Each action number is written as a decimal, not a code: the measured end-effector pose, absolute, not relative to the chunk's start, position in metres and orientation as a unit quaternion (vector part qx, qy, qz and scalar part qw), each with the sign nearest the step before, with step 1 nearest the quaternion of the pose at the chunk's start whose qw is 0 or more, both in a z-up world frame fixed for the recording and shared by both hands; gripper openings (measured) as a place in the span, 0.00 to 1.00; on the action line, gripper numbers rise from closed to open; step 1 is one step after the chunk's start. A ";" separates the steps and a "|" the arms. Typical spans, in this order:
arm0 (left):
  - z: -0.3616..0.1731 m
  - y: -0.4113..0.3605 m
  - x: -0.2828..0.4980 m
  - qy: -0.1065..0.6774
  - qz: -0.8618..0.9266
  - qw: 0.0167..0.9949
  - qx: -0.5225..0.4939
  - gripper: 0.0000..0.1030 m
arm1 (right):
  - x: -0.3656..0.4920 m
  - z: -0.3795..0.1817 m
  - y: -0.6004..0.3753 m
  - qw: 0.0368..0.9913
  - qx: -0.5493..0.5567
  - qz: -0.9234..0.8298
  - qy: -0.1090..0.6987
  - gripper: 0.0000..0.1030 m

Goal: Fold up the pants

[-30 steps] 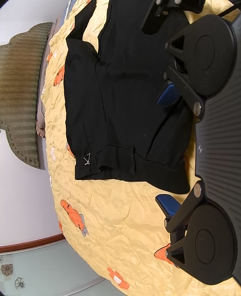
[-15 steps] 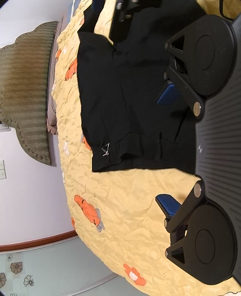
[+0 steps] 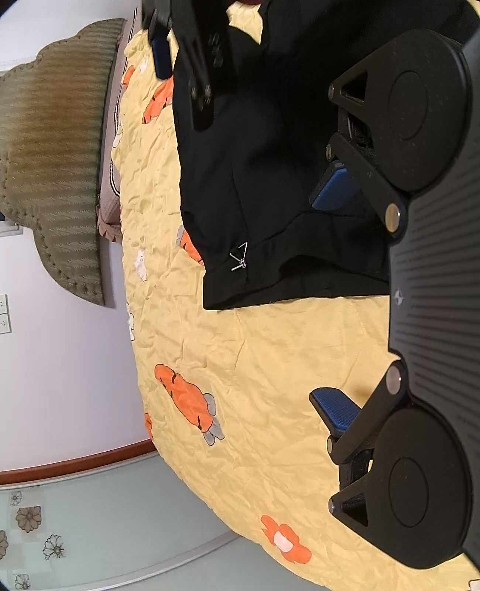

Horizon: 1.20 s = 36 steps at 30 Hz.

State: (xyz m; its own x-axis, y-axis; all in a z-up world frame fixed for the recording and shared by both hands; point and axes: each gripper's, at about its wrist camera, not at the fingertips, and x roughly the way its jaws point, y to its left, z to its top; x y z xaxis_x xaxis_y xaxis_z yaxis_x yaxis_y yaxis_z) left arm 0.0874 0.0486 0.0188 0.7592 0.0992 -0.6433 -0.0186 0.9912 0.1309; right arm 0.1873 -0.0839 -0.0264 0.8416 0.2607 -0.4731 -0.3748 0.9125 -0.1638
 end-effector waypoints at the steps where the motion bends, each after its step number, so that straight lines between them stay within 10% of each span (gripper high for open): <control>1: 0.018 0.049 0.090 0.346 0.034 0.935 0.062 1.00 | 0.199 -0.030 -0.084 0.948 -0.131 0.176 0.229 0.93; 17: 0.003 0.052 0.109 0.363 0.044 0.928 0.074 1.00 | 0.361 -0.065 -0.073 0.896 -0.150 0.281 0.310 0.77; 28: 0.004 0.061 0.113 0.365 0.044 0.928 0.061 1.00 | 0.385 -0.077 -0.051 0.860 -0.167 0.328 0.354 0.16; 36: 0.018 0.057 0.133 0.358 0.025 0.932 0.061 1.00 | 0.329 -0.067 -0.049 0.893 -0.228 0.284 0.263 0.09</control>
